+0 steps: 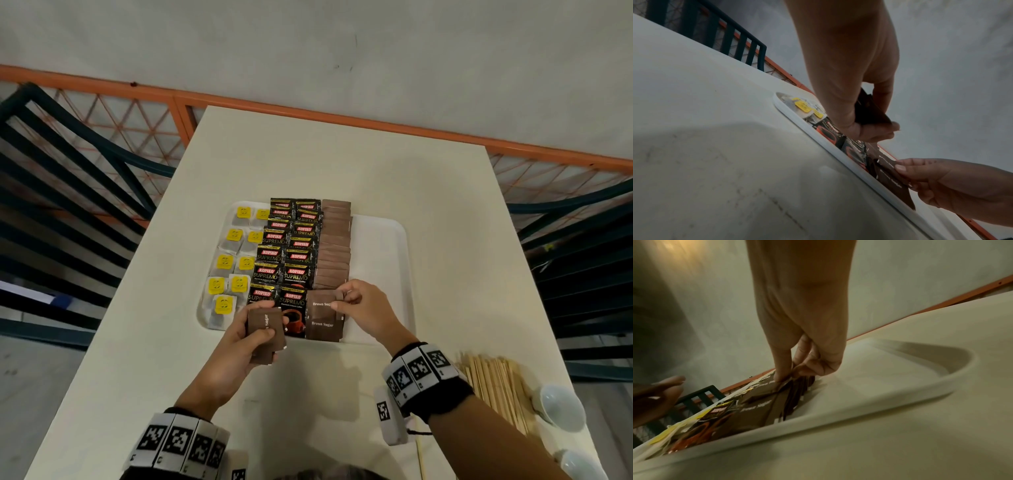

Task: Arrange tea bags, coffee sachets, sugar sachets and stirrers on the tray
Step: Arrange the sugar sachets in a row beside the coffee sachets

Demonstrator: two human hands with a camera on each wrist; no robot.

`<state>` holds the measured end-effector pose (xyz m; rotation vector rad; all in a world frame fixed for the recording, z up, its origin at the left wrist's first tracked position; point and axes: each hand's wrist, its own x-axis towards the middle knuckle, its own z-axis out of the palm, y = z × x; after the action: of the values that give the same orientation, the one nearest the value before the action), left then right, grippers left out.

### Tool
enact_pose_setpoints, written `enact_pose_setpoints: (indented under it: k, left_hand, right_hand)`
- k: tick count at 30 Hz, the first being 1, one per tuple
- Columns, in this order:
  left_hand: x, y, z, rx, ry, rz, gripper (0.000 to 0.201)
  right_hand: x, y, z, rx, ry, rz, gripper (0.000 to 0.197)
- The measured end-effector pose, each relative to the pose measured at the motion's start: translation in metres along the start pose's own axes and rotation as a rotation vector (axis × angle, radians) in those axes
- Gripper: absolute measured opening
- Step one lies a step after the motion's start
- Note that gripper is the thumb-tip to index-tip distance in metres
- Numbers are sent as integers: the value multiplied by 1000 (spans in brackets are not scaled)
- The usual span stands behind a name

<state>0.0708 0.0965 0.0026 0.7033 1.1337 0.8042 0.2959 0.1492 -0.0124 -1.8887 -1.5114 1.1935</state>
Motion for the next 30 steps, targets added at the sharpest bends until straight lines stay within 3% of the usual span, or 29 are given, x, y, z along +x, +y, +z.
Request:
enact_pose_setpoints:
  k: [11,16,19,21,25,30]
  left_hand:
    - [1,4,6,-76,-20,-26,44]
    - [0,2,8,-57,-33,8,45]
    - [1,3,10,-48,-23,33,45]
    - [2,3,12,-24,-11,54,44]
    - [6,4,17,40,33,97,43]
    - [9,5,19,59,64,121,34]
  right_hand:
    - [-3,8,4,33,96,10,23]
    - [-5,6,5,-48,164,-13,38]
    - [-11,-7,4,-58,212,-89,29]
    - [-18,-18,3,-16,118,-121,21]
    - [-29,-37,8,79,-249,-107,19]
    - [-28,-37,16,288,-307,-35,8]
